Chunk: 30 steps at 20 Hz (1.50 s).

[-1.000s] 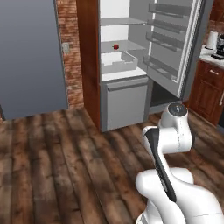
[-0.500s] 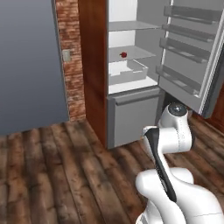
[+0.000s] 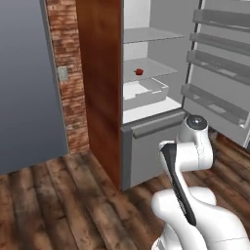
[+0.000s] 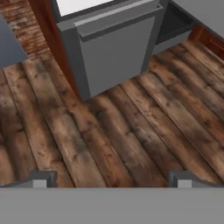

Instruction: Place the cold items (orange and bell pepper) from the fridge in one tupperware on the dining counter. Place the warm items (hot dog and kebab skewer) in the stove area in another tupperware.

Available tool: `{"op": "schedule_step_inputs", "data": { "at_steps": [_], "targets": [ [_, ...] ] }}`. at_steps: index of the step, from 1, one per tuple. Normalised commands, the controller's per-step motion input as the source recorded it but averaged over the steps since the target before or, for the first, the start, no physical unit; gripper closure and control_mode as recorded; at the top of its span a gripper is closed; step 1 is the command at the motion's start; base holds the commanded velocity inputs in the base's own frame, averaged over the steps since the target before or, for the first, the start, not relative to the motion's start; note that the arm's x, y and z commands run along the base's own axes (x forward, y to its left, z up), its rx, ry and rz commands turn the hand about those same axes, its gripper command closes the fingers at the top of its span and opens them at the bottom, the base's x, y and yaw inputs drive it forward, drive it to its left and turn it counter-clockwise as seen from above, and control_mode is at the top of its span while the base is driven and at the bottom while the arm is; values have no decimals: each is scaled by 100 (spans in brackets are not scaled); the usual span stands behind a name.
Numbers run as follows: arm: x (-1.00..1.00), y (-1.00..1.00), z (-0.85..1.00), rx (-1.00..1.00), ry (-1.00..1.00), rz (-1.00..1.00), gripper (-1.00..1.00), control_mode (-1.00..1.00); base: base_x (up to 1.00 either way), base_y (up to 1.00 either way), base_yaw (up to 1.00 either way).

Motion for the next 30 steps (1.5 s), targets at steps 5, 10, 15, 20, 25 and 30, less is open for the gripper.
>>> {"op": "schedule_step_inputs", "data": {
  "at_steps": [5, 10, 15, 20, 25, 30],
  "targets": [
    [0, 0, 0, 0, 0, 0, -100, 100, 87, -38, -1],
    [0, 0, 0, 0, 0, 0, -100, 100, 53, -59, 4],
    [0, 0, 0, 0, 0, 0, -100, 100, 73, -39, 17],
    [0, 0, 0, 0, 0, 0, -100, 100, 76, -37, 21],
    [0, 0, 0, 0, 0, 0, -100, 100, 61, -37, 22],
    [0, 0, 0, 0, 0, 0, -100, 100, 52, -35, 22]
  ]
}}
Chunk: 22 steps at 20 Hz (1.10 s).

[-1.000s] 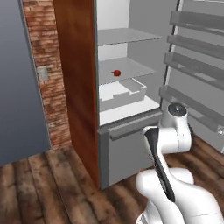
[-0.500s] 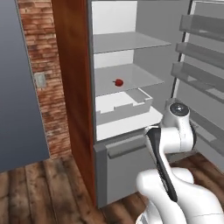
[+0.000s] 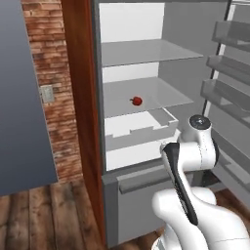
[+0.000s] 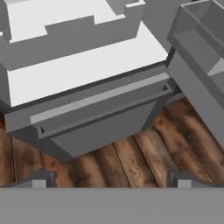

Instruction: Place the cold items (orange and bell pepper) from the fridge in one tupperware on the dining counter. Place the warm items (hot dog and kebab skewer) in the stove area in another tupperware.

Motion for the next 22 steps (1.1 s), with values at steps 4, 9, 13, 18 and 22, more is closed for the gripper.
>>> {"op": "schedule_step_inputs", "data": {
  "at_steps": [4, 9, 13, 18, 22],
  "targets": [
    [0, 0, 0, 0, 0, 0, -100, 100, 58, -37, 22],
    [0, 0, 0, 0, 0, 0, -100, 100, 59, -31, 21],
    [0, 0, 0, 0, 0, 0, -100, 100, 44, -14, 22],
    [0, 0, 0, 0, 0, 0, -100, 100, 39, -6, 24],
    [0, 0, 0, 0, 0, 0, -100, 100, 40, -1, 26]
  ]
}}
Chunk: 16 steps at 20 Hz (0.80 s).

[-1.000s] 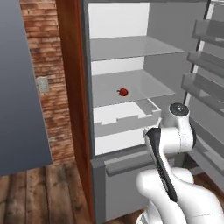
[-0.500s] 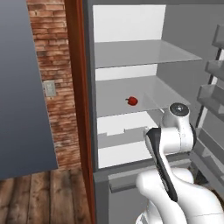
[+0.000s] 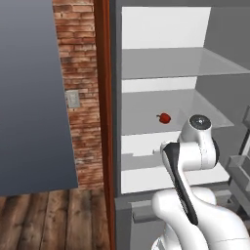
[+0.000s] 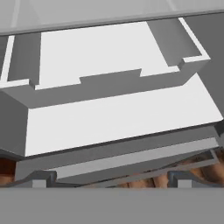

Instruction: Place the cold items (orange and bell pepper) from the fridge in one tupperware on the dining counter. Place the warm items (hot dog and kebab skewer) in the stove area in another tupperware.

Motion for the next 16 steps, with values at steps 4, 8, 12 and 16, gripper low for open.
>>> {"op": "schedule_step_inputs", "data": {
  "at_steps": [4, 8, 12, 16],
  "targets": [
    [0, 0, 0, 0, 0, 0, -100, 100, 26, 0, 26],
    [5, -1, -2, -2, 0, 18, -100, -100, 0, 0, 0],
    [5, -16, 0, -11, 0, 15, -100, -100, 0, 0, 0],
    [19, -14, 37, -8, -6, 2, -100, -100, 0, 0, 0]
  ]
}}
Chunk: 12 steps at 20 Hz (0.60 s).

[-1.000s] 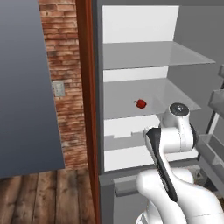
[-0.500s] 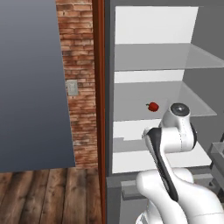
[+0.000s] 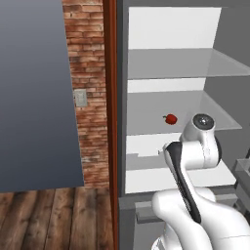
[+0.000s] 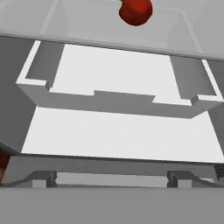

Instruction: Place the cold items (orange and bell pepper) from the fridge in one tupperware on the dining counter. Place the warm items (hot dog and kebab skewer) in the stove area in another tupperware.

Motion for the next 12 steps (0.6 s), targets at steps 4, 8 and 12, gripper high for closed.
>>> {"op": "schedule_step_inputs", "data": {
  "at_steps": [4, 8, 12],
  "targets": [
    [2, -24, 84, 0, -19, 5, -100, -100, 0, 0, 0],
    [1, -8, 89, 0, -5, 5, -100, -100, 0, 0, 0],
    [28, -2, 52, 0, 0, 9, -100, -100, 0, 0, 0]
  ]
}}
